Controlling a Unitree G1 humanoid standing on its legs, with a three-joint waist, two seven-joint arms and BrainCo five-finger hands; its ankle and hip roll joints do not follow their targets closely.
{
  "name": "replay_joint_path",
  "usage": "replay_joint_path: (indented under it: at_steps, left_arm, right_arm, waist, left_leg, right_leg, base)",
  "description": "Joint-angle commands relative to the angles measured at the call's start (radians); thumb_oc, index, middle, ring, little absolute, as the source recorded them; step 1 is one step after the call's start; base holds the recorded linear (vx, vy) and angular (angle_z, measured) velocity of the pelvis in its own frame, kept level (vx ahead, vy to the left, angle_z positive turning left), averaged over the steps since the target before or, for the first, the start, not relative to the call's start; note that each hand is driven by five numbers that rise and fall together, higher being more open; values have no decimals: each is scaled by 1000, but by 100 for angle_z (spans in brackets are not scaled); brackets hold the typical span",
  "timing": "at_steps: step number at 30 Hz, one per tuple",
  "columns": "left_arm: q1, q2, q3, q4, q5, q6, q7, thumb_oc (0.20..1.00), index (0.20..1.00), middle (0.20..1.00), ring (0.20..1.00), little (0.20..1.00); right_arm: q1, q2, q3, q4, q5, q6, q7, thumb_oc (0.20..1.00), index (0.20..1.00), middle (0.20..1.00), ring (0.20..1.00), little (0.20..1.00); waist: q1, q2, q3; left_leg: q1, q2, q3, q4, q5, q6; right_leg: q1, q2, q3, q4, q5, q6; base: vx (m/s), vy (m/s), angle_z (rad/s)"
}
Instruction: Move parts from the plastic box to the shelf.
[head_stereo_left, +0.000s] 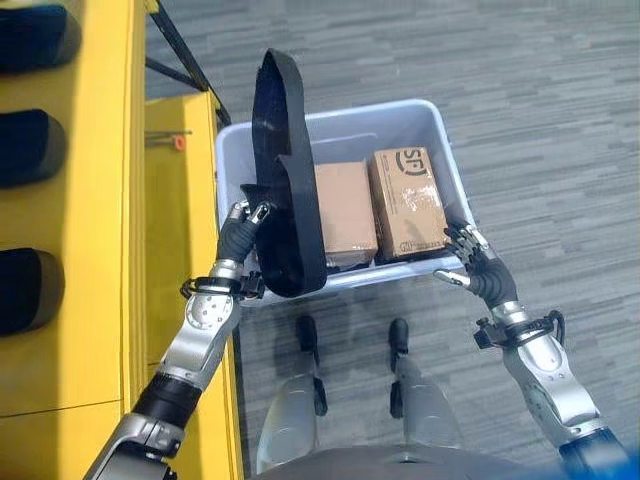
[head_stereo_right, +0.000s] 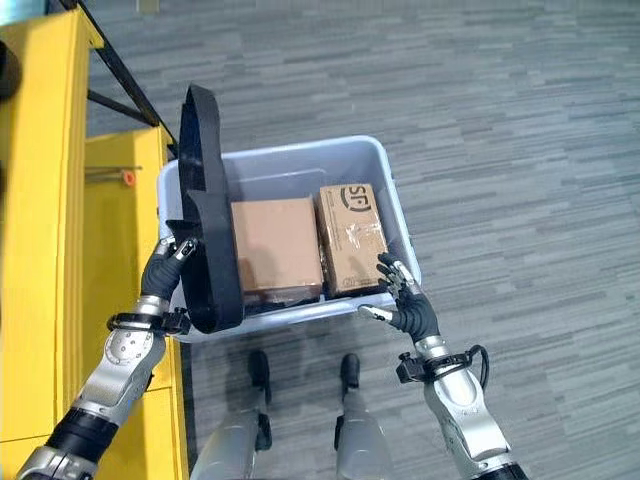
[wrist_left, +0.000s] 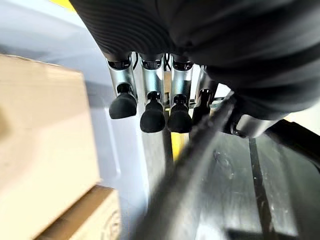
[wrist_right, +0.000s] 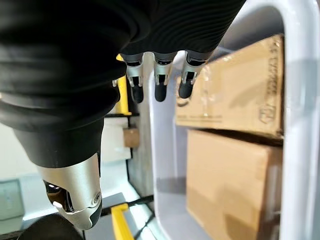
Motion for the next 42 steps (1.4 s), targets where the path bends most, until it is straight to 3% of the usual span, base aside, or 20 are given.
replay_joint_path:
  at_steps: [1, 9, 12, 18, 19, 20, 21, 22, 23, 24, 26, 27, 29, 34, 42]
  left_arm:
    - [2, 49, 62, -52, -29, -70, -47, 200, 200, 200, 200, 200]
    - [198, 68, 90, -180, -56, -33, -146, 200, 200, 200, 200, 200]
    - [298, 83, 120, -228, -58, -17, -184, 200, 200, 200, 200, 200]
    - [396, 89, 154, -255, -44, -10, -205, 200, 200, 200, 200, 200]
    - [412, 89, 167, -260, -30, -12, -204, 200, 200, 200, 200, 200]
    - [415, 90, 171, -261, -26, -15, -199, 200, 200, 200, 200, 200]
    - [405, 90, 167, -249, -31, -16, -194, 200, 200, 200, 200, 200]
    - [400, 93, 165, -244, -29, -15, -196, 200, 200, 200, 200, 200]
    - [386, 95, 158, -237, -21, -16, -190, 200, 200, 200, 200, 200]
    - [374, 99, 151, -234, -10, -15, -189, 200, 200, 200, 200, 200]
    - [360, 106, 136, -236, -5, -18, -186, 200, 200, 200, 200, 200]
    - [357, 108, 136, -241, -8, -20, -189, 200, 200, 200, 200, 200]
    - [341, 82, 140, -242, 2, -26, -173, 200, 200, 200, 200, 200]
    - [394, 45, 143, -269, -25, -21, -184, 200, 200, 200, 200, 200]
    - [433, 27, 150, -279, -1, -24, -183, 200, 200, 200, 200, 200]
  right_arm:
    - [33, -9, -22, -23, -19, -27, 22, 1000, 1000, 1000, 1000, 1000]
    - [50, 7, -12, -16, -28, -6, 51, 1000, 1000, 1000, 1000, 1000]
    - [62, 14, -10, -15, -30, 1, 66, 1000, 1000, 1000, 1000, 1000]
    - [72, 31, 1, -6, -27, 8, 80, 1000, 1000, 1000, 1000, 1000]
    - [59, 41, 13, 4, -25, 14, 78, 1000, 1000, 1000, 1000, 1000]
    - [47, 46, 21, 8, -20, 15, 75, 1000, 1000, 1000, 1000, 1000]
    - [34, 49, 32, 10, -9, 16, 75, 1000, 1000, 1000, 1000, 1000]
    - [28, 50, 35, 12, -1, 17, 75, 1000, 1000, 1000, 1000, 1000]
    - [23, 48, 40, 10, 13, 16, 78, 1000, 1000, 1000, 1000, 1000]
    - [25, 40, 49, 2, 23, 14, 83, 1000, 1000, 1000, 1000, 1000]
    - [17, 35, 64, 1, 31, 9, 80, 1000, 1000, 1000, 1000, 1000]
    - [16, 30, 68, -1, 34, 5, 75, 1000, 1000, 1000, 1000, 1000]
    - [15, 13, 76, -12, 45, 4, 79, 1000, 1000, 1000, 1000, 1000]
    - [33, -38, 54, -48, 61, -6, 96, 1000, 1000, 1000, 1000, 1000]
    - [11, -70, 46, -60, 67, -26, 93, 1000, 1000, 1000, 1000, 1000]
  waist:
    - [0, -57, -84]
    - [19, -44, -164]
    - [33, -45, -200]
    - [45, -49, -223]
    - [46, -48, -224]
    - [42, -46, -219]
    - [32, -40, -215]
    - [31, -34, -218]
    - [20, -22, -217]
    - [12, -15, -209]
    - [3, -14, -208]
    - [8, -19, -202]
    - [31, -38, -191]
    - [33, -9, -177]
    - [30, 46, -139]
  left_leg:
    - [-10, 61, -48, 138, -150, -45]
    - [83, 23, -56, 101, -168, -21]
    - [109, -8, -67, 113, -198, -2]
    - [138, -53, -81, 109, -219, 28]
    - [134, -67, -95, 97, -211, 34]
    - [131, -67, -107, 95, -208, 39]
    - [122, -69, -127, 89, -192, 44]
    - [118, -64, -133, 80, -183, 46]
    - [116, -57, -168, 67, -158, 48]
    - [120, -61, -224, 52, -127, 50]
    - [95, -70, -290, 56, -91, 52]
    - [83, -77, -299, 71, -93, 50]
    - [30, -80, -334, 132, -73, 25]
    - [-3, -23, -374, 85, 22, -16]
    - [-10, 3, -432, 13, 90, -62]
  right_leg:
    - [13, -157, -31, 61, 1, 94]
    - [102, -189, -59, 75, -8, 113]
    - [148, -217, -77, 70, 5, 127]
    - [167, -254, -72, 82, 53, 143]
    - [160, -257, -42, 84, 92, 146]
    - [149, -245, 10, 106, 94, 142]
    - [129, -199, 111, 168, 64, 132]
    - [114, -164, 166, 195, 25, 123]
    - [105, -73, 277, 280, -53, 110]
    - [130, 20, 347, 347, -163, 75]
    - [144, 134, 455, 402, -228, 31]
    - [141, 151, 459, 394, -253, -9]
    - [191, 154, 387, 281, -280, -43]
    - [224, 214, 342, 187, -240, -83]
    - [234, 265, 275, 168, -233, -121]
  base:
    - [54, 16, 1]
    - [30, 42, 8]
    - [22, 95, 16]
    - [-31, 116, 13]
    - [-109, 63, 18]
    - [-174, 81, 12]
    - [-120, 36, 34]
    - [-91, 53, 54]
    - [2, 55, 66]
    - [9, 30, 58]
    - [-35, -62, 113]
    - [-96, -150, 182]
    - [-304, -397, 127]
    - [-226, -287, 28]
    - [-125, -145, 31]
